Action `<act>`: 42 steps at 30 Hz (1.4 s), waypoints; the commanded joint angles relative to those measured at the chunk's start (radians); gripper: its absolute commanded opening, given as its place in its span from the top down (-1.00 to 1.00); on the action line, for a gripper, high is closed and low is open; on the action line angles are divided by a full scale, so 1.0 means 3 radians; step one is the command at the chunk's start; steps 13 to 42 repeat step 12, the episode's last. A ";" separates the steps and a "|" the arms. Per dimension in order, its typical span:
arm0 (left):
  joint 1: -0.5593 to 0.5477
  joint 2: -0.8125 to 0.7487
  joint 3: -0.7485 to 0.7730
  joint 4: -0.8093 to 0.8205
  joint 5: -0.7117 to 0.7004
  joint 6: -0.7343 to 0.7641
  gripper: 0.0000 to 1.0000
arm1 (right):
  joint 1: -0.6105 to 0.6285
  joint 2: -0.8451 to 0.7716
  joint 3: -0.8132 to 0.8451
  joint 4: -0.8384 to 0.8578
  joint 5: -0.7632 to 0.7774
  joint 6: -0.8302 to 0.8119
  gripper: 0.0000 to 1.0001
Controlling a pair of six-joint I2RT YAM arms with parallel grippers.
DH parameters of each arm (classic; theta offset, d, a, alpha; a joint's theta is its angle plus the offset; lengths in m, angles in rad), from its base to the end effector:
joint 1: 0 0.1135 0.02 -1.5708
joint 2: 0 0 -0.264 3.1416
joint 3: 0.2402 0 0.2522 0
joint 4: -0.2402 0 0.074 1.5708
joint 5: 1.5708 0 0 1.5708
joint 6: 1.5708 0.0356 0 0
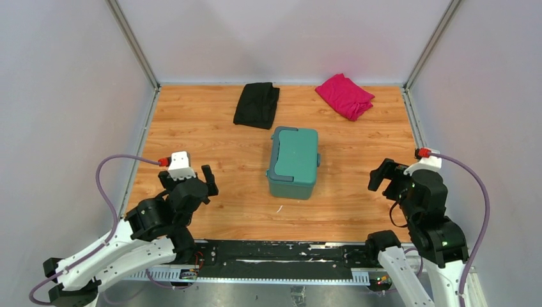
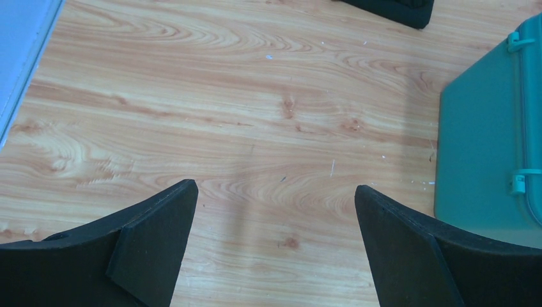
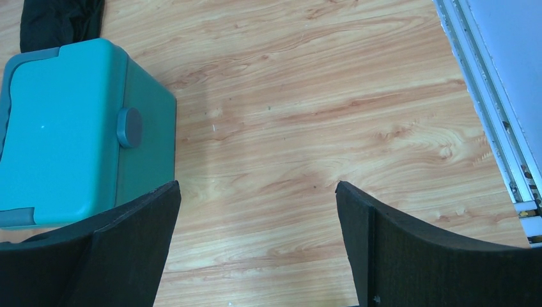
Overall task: Organize the medicine kit
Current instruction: Reset both arms
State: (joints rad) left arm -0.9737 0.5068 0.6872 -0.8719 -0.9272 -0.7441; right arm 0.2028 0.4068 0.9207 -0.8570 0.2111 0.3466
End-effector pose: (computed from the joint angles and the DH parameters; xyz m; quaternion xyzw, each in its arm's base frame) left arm 0.0758 -0.0608 0.2838 -0.0964 0.8259 -0.0239 0.5551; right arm 0.0640 0.0056 0.3540 0.1189 0.8064 0.0725 0.5747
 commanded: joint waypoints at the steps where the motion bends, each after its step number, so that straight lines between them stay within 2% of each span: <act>1: -0.0027 -0.0041 -0.0035 -0.0034 -0.0223 -0.0118 -1.00 | 0.0020 -0.0123 -0.0074 -0.0024 0.0088 -0.0044 -0.92; 42: -0.0027 -0.0145 -0.0077 -0.0038 -0.0225 -0.0138 -1.00 | 0.0024 -0.0112 -0.0139 0.0039 0.0017 -0.0070 -0.92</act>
